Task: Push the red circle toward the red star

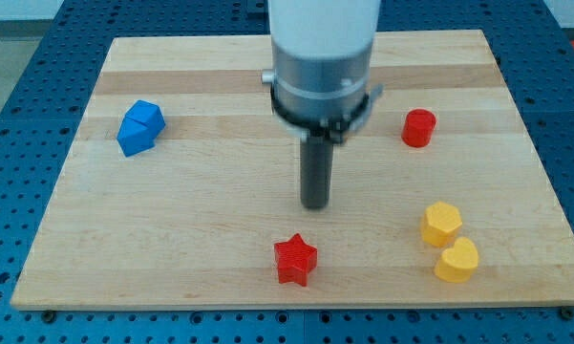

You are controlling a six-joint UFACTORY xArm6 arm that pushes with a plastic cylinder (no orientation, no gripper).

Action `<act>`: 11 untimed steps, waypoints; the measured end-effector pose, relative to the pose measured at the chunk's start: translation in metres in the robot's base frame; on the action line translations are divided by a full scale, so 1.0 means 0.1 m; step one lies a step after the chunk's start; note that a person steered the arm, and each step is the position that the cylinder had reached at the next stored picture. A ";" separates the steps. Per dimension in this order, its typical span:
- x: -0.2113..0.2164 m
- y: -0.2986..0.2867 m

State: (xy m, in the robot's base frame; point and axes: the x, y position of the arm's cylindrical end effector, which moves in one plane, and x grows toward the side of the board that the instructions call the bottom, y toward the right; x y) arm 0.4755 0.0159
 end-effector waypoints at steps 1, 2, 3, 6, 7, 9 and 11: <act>-0.82 0.10; -1.39 0.40; -1.57 1.05; -0.87 1.68; -0.84 1.61; -0.73 1.07; -0.11 0.49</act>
